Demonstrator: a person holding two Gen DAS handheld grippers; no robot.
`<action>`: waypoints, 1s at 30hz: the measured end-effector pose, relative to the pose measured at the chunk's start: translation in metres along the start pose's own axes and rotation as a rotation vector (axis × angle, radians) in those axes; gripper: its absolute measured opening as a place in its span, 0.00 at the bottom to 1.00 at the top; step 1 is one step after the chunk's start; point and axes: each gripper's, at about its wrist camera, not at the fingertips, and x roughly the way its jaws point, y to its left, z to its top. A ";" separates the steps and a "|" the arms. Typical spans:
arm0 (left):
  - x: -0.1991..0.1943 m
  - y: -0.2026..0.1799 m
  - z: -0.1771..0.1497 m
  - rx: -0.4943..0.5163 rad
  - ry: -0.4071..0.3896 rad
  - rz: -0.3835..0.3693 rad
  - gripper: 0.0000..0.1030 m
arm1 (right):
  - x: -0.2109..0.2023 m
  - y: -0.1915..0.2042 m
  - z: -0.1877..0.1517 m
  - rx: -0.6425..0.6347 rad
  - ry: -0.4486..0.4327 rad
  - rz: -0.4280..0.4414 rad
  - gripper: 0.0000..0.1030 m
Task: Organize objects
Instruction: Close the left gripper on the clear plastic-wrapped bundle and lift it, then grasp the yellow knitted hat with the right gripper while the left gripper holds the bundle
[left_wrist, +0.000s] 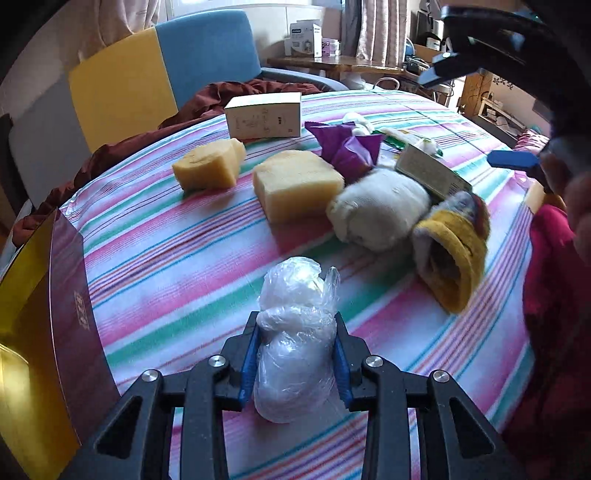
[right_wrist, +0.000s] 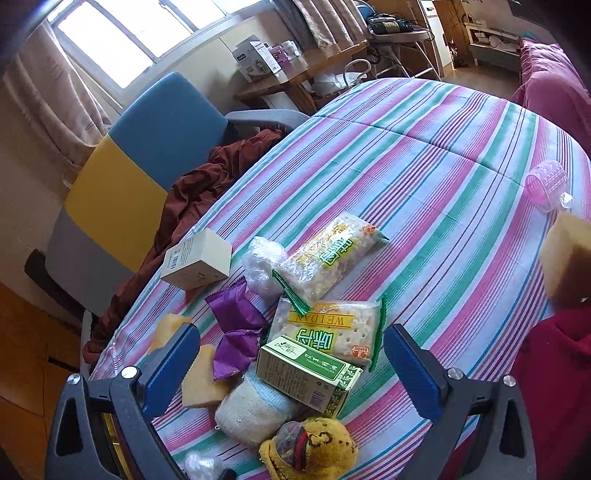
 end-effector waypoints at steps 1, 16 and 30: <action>0.001 0.003 -0.005 0.005 -0.012 0.001 0.34 | 0.000 -0.001 0.000 0.004 -0.002 -0.004 0.99; -0.010 0.009 -0.026 0.003 -0.052 -0.031 0.34 | 0.019 -0.004 -0.001 0.000 0.067 -0.123 0.95; -0.012 0.014 -0.031 -0.014 -0.058 -0.060 0.34 | 0.028 0.012 -0.023 -0.117 0.204 -0.184 0.87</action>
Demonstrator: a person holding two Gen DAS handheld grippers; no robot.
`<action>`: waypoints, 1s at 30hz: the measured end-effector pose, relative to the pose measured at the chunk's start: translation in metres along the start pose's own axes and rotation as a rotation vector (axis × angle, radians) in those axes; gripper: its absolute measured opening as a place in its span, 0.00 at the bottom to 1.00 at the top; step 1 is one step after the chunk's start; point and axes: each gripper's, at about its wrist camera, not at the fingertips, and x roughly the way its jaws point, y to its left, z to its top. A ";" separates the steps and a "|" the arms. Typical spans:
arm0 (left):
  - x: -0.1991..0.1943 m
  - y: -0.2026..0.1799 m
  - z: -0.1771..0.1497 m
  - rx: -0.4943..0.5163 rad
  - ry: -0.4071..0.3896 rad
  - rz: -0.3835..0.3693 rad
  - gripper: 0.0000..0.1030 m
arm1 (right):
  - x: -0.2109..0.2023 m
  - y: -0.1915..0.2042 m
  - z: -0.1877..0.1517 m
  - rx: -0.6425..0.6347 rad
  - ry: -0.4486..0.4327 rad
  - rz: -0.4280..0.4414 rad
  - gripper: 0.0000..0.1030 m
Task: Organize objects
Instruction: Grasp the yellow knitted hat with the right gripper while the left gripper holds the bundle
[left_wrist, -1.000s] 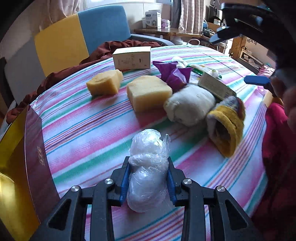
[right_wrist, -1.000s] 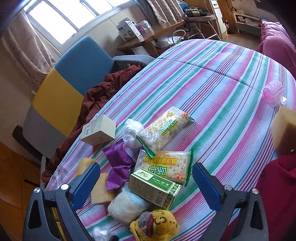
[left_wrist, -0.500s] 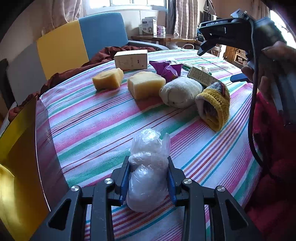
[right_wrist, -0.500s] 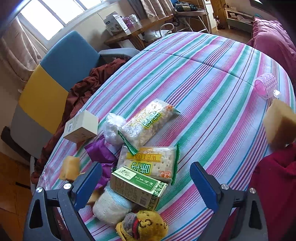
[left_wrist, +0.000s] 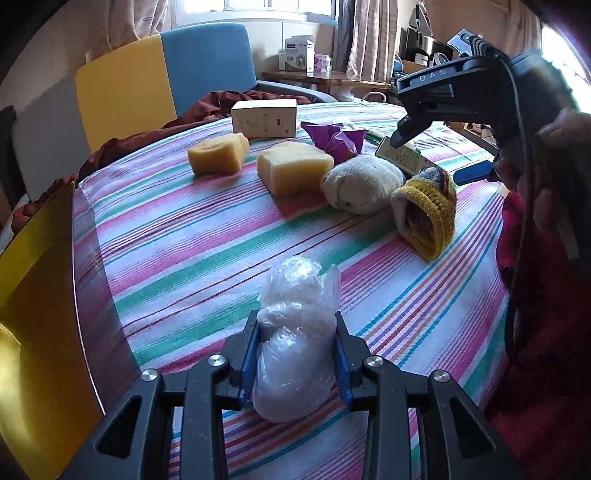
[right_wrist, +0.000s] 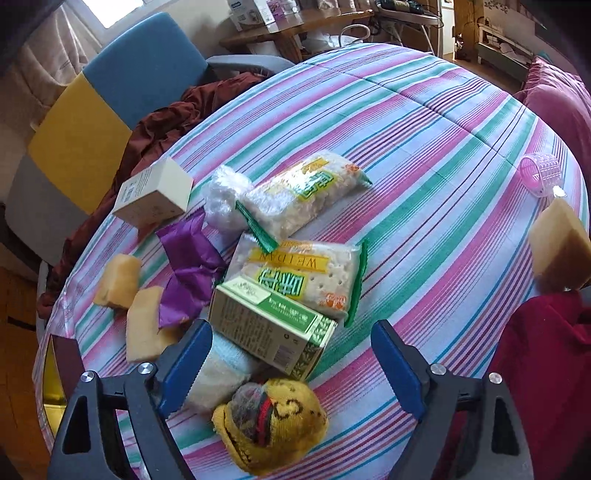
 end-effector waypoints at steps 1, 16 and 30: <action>0.000 0.001 0.000 -0.002 0.000 -0.003 0.34 | -0.002 0.004 -0.004 -0.026 0.007 -0.010 0.87; -0.003 0.004 -0.005 0.011 0.000 -0.014 0.34 | 0.021 0.047 -0.049 -0.399 0.236 -0.180 0.50; -0.075 0.045 -0.005 -0.093 -0.113 -0.060 0.34 | 0.021 0.058 -0.069 -0.487 0.214 -0.154 0.43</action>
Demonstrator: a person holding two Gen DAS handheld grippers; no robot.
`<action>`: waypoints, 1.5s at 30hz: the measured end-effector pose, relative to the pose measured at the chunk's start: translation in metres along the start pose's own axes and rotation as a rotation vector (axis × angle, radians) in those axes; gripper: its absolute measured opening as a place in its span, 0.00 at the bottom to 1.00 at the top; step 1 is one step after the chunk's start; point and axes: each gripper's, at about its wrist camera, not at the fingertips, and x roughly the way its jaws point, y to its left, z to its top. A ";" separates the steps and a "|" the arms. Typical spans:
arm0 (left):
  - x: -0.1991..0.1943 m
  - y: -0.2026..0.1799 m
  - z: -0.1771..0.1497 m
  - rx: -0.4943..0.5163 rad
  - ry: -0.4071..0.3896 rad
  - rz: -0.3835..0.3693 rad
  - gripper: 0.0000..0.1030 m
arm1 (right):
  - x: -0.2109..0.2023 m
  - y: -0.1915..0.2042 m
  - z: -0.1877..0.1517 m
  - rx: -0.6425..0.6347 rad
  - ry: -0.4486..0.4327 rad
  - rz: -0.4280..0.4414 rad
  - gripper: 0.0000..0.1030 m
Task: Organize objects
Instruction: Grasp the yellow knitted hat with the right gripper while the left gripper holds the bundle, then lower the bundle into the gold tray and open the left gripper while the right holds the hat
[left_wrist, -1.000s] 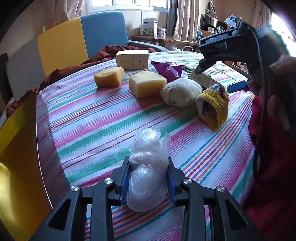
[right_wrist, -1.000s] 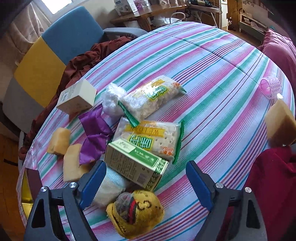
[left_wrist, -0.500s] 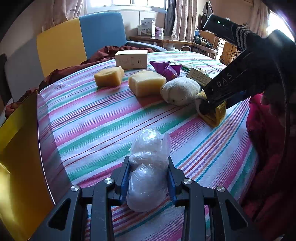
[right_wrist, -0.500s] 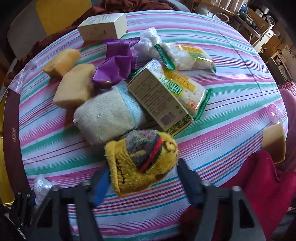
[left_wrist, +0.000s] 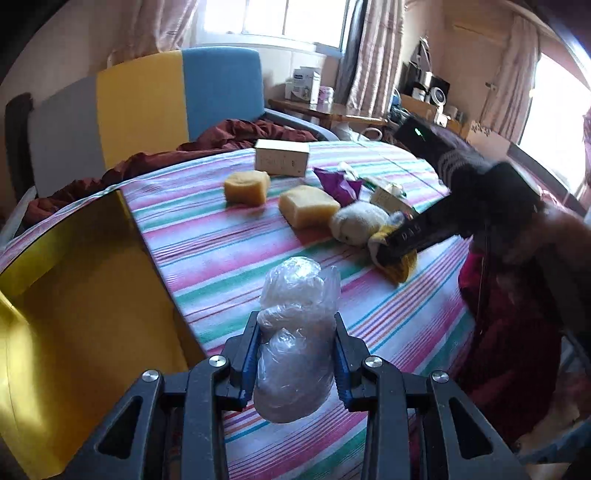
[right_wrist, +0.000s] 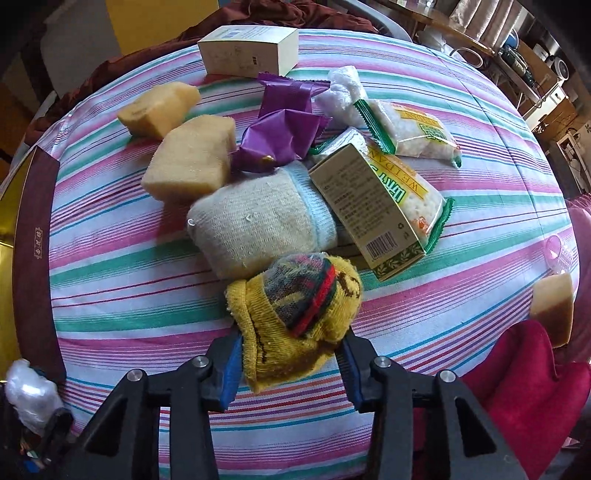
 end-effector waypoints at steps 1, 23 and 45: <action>-0.008 0.012 0.003 -0.035 -0.011 0.016 0.34 | 0.000 0.001 -0.001 -0.002 -0.003 0.002 0.43; -0.001 0.292 0.010 -0.585 0.183 0.410 0.35 | 0.016 0.020 -0.020 -0.139 -0.083 0.074 0.41; -0.029 0.274 -0.001 -0.538 0.084 0.536 0.59 | -0.002 0.026 -0.007 -0.174 -0.082 0.071 0.41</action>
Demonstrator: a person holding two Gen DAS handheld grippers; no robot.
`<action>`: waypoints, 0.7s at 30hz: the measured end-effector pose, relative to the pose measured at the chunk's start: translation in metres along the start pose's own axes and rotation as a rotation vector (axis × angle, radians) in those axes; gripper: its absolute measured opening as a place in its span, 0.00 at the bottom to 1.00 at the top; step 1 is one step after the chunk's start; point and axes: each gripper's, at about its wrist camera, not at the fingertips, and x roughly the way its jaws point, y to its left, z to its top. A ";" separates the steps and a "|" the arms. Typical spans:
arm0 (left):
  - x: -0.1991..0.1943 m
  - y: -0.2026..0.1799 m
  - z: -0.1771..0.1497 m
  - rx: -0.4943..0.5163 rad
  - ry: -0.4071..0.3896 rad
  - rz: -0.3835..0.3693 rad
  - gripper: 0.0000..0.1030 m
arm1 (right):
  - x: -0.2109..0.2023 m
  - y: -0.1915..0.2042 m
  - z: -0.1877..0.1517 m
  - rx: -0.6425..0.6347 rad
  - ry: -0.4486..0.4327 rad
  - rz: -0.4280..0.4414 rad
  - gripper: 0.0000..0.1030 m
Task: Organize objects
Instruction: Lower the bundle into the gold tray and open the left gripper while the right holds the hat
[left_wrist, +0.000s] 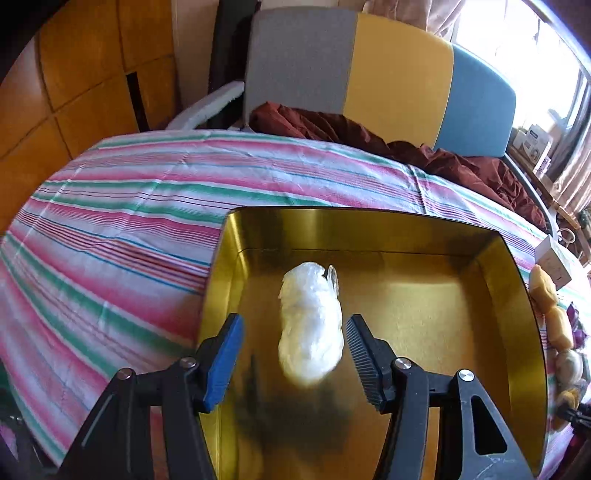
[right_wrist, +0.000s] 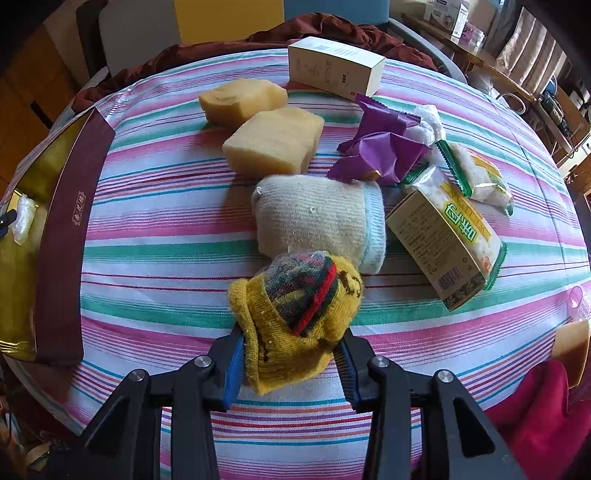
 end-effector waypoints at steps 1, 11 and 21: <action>-0.009 0.000 -0.005 0.005 -0.024 0.003 0.60 | -0.002 -0.002 -0.003 -0.002 -0.001 -0.002 0.41; -0.066 0.001 -0.060 -0.004 -0.120 -0.002 0.65 | -0.002 0.000 -0.003 -0.014 -0.005 -0.017 0.41; -0.098 0.008 -0.094 -0.015 -0.162 0.007 0.68 | -0.011 0.036 -0.024 -0.105 -0.014 0.079 0.41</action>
